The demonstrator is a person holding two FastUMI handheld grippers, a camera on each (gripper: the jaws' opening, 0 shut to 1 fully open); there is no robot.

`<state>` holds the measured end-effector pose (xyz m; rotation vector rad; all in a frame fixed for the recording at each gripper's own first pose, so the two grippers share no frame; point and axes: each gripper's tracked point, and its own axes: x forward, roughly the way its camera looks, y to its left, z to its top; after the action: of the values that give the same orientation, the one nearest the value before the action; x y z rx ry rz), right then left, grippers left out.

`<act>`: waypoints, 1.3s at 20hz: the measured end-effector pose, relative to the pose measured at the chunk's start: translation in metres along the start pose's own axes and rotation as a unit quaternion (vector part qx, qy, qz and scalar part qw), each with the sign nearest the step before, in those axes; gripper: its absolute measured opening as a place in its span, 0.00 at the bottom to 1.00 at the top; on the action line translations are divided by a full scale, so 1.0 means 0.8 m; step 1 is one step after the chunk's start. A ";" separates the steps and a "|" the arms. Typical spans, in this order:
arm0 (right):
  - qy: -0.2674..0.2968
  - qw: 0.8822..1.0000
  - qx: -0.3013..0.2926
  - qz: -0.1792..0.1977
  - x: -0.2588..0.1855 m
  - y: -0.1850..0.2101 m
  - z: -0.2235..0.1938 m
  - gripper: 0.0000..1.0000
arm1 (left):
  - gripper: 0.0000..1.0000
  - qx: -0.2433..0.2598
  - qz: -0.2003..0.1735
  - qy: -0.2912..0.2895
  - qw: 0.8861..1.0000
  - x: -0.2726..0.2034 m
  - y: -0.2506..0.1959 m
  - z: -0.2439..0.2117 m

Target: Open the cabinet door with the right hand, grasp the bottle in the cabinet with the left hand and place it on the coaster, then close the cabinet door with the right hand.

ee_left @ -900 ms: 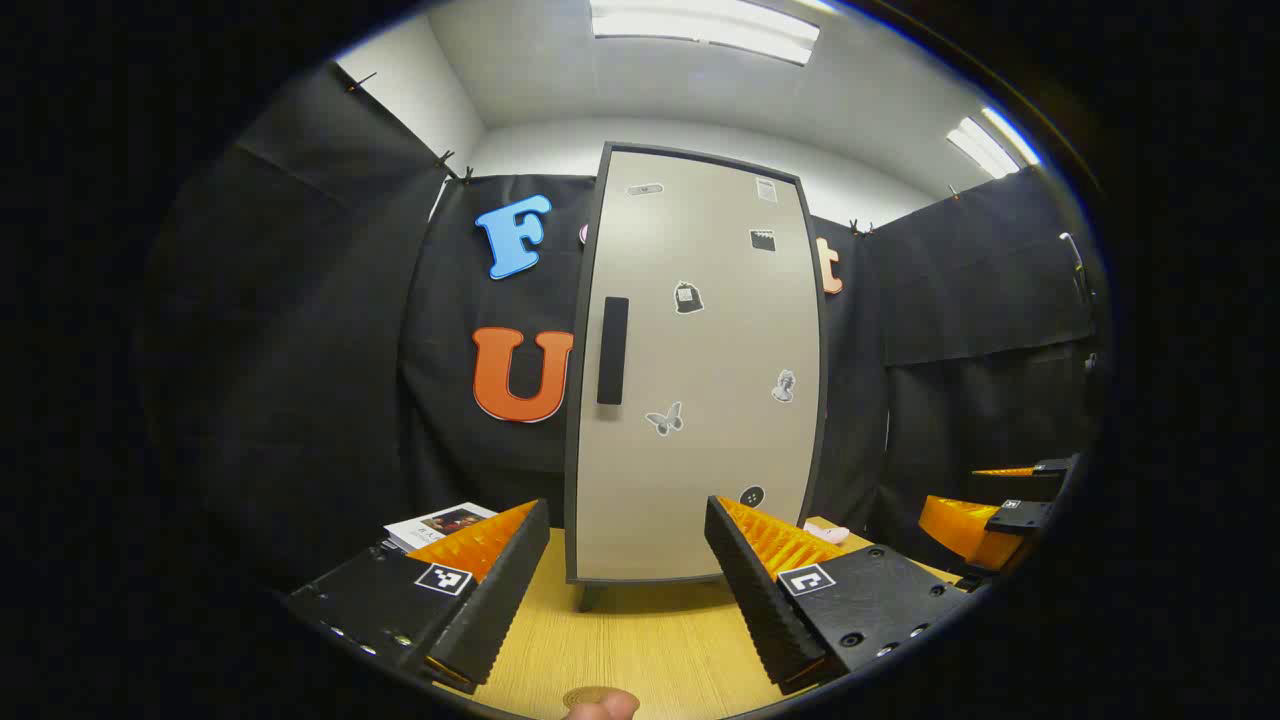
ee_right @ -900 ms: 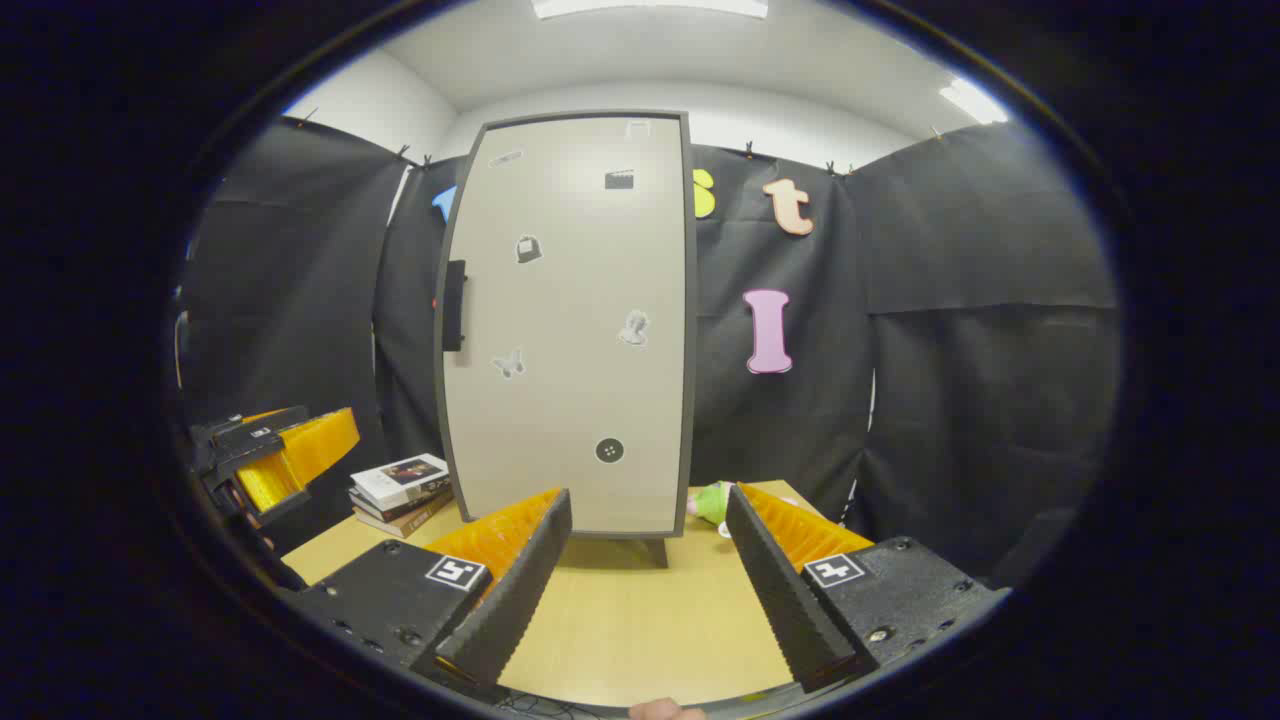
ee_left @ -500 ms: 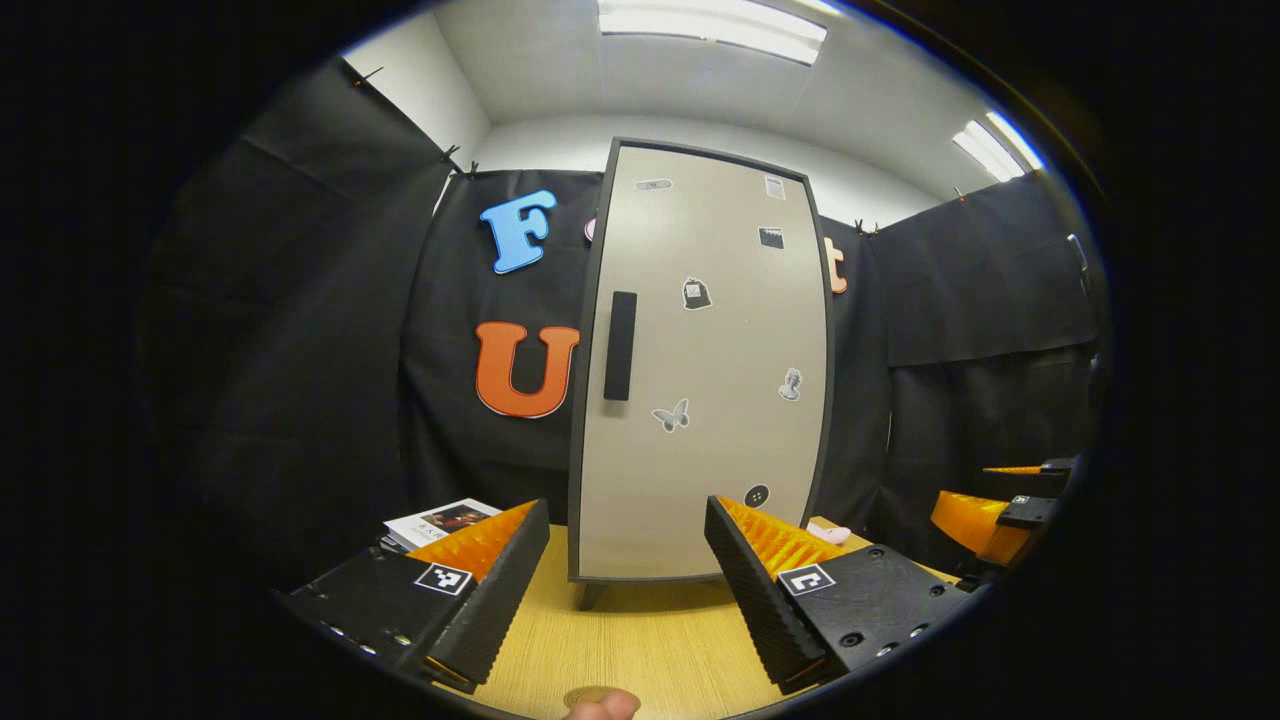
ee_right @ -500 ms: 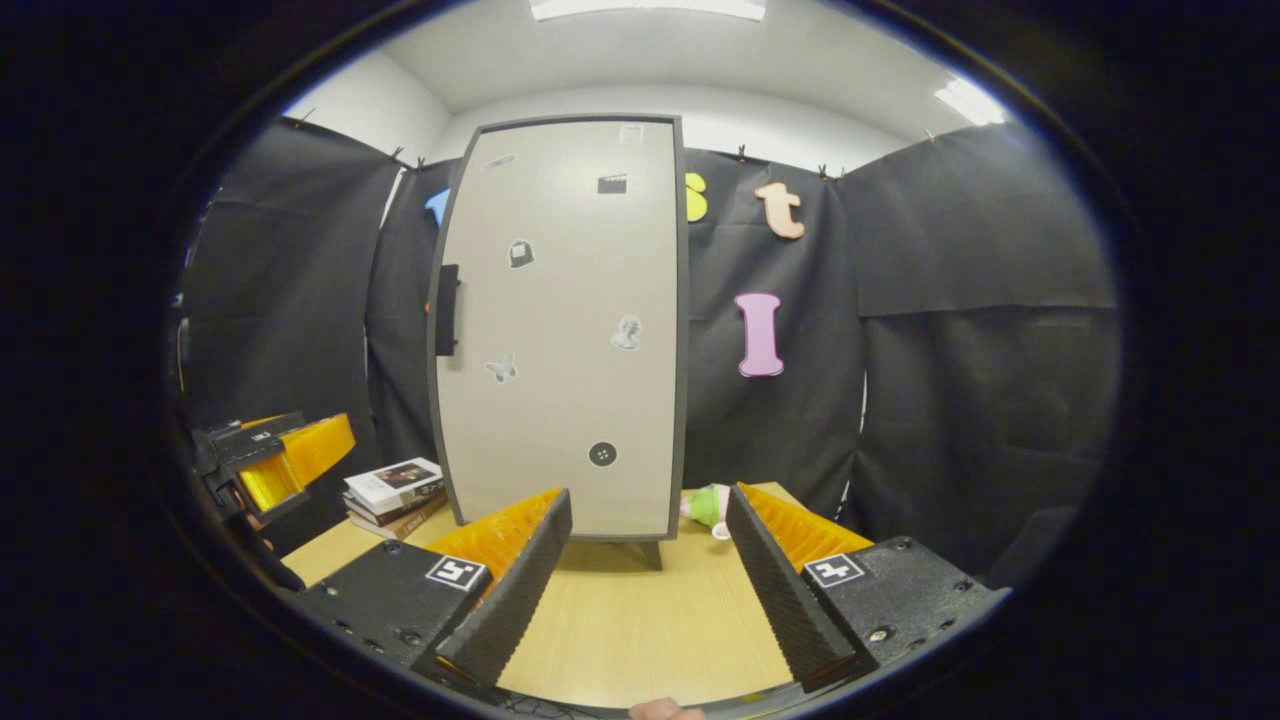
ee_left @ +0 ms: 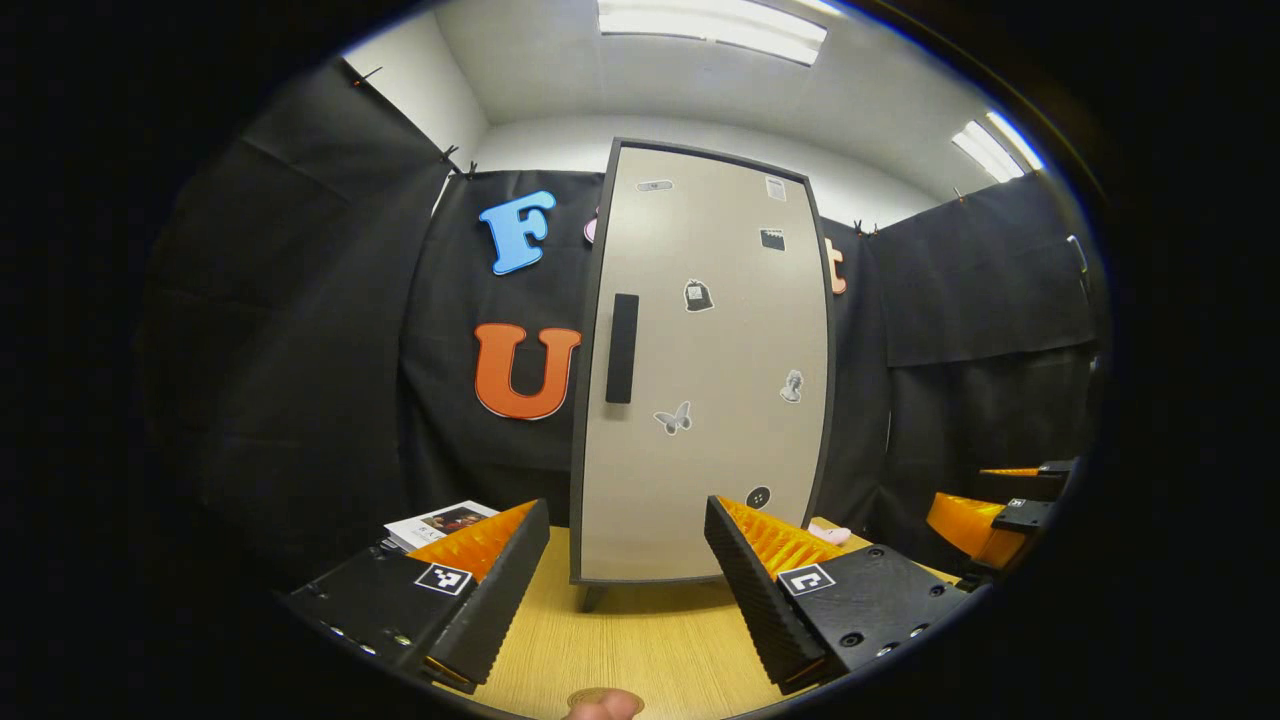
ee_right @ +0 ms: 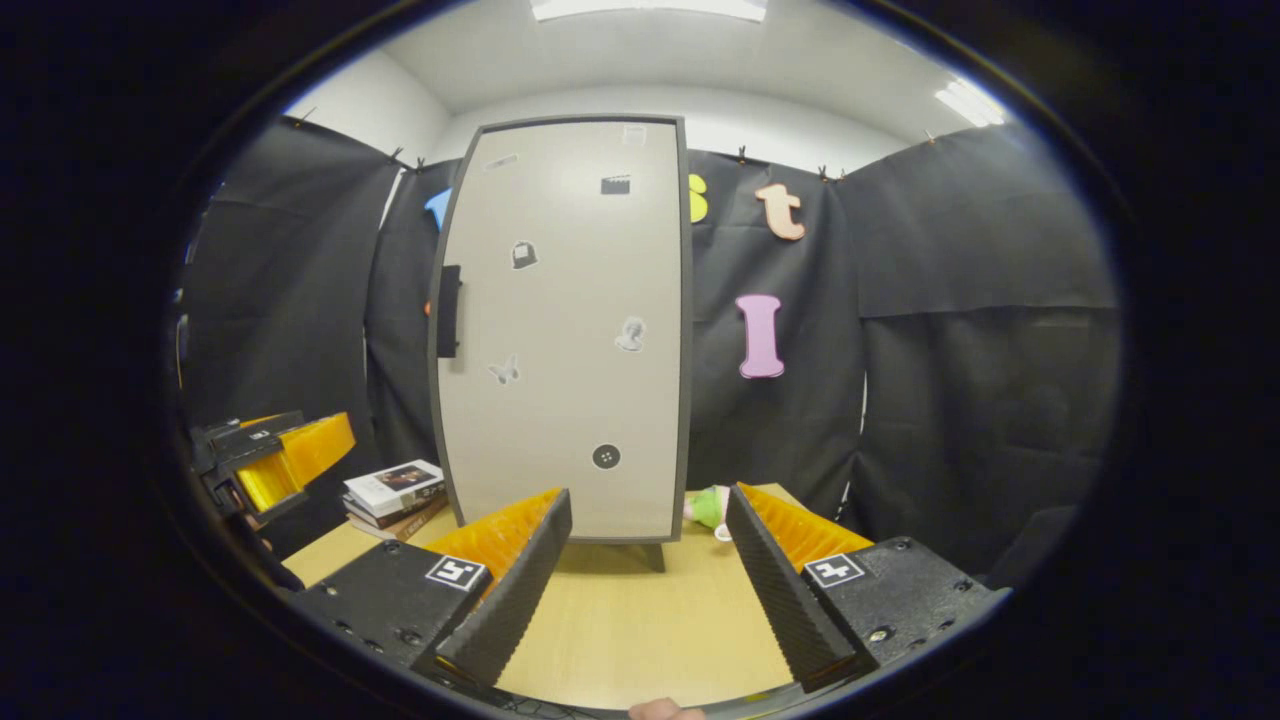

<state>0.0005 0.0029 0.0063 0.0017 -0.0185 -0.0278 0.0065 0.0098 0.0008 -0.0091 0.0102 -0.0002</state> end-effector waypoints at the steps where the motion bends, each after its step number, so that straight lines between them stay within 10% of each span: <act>1: -0.001 1.000 0.000 -0.001 0.000 0.000 0.000 1.00 | 0.95 0.000 0.000 0.000 1.000 0.001 0.001 0.000; 17: 0.000 1.000 -0.002 0.001 0.013 0.006 0.006 0.98 | 0.95 -0.002 0.000 -0.003 1.000 0.010 0.006 -0.004; 26: -0.045 0.994 -0.023 0.093 0.093 0.098 0.119 1.00 | 0.95 0.010 0.019 -0.001 1.000 -0.006 0.031 -0.005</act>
<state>0.0753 0.0793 0.1032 -0.0466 -0.1086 0.1574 0.0018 0.0349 -0.0031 0.0110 0.0078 0.0384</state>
